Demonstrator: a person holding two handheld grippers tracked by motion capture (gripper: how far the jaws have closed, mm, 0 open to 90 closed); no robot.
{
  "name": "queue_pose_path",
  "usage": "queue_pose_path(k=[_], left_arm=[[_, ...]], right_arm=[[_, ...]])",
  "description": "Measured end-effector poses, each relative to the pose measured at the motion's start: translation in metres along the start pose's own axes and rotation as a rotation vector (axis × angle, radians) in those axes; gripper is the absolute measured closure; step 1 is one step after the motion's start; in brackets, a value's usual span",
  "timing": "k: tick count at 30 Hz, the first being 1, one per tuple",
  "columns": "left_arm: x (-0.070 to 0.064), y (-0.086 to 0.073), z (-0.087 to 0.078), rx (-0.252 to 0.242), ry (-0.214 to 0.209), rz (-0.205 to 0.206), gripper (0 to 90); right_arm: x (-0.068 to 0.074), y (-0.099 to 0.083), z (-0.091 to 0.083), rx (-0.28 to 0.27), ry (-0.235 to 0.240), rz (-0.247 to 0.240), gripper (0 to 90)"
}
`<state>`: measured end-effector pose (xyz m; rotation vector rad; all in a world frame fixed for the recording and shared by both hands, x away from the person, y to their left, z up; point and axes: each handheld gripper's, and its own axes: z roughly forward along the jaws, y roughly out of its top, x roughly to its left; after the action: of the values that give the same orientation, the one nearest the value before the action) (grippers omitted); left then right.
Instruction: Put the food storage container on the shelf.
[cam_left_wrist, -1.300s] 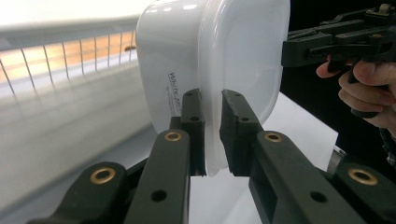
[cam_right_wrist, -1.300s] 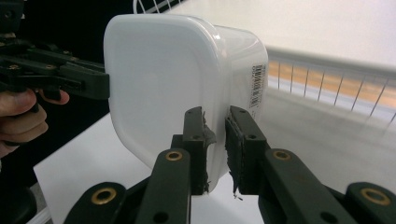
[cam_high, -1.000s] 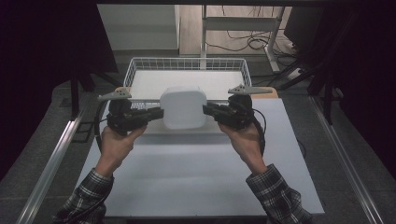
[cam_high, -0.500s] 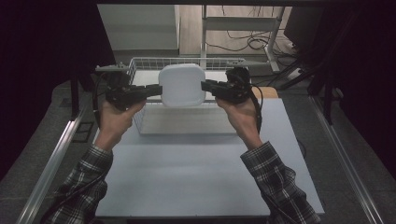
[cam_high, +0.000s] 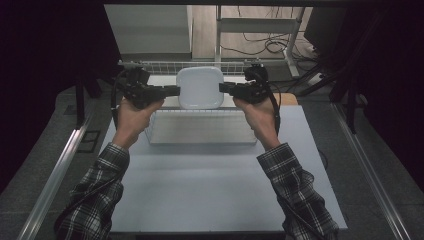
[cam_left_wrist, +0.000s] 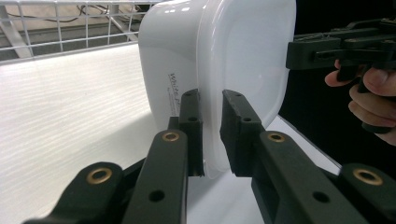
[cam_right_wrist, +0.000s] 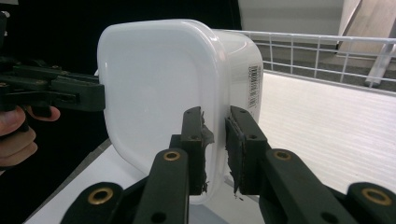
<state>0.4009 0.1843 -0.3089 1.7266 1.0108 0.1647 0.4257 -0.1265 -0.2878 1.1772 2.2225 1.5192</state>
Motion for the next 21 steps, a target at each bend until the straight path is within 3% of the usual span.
queue_pose_path(k=[9,21], left_arm=[[0.002,0.001,0.009,-0.009,-0.010,-0.024,69.2],[0.004,0.006,0.017,-0.017,-0.004,-0.030,57.9]], right_arm=[[-0.008,-0.001,0.004,0.010,-0.001,0.031,75.0],[-0.009,0.005,0.014,0.002,-0.015,0.036,62.3]])
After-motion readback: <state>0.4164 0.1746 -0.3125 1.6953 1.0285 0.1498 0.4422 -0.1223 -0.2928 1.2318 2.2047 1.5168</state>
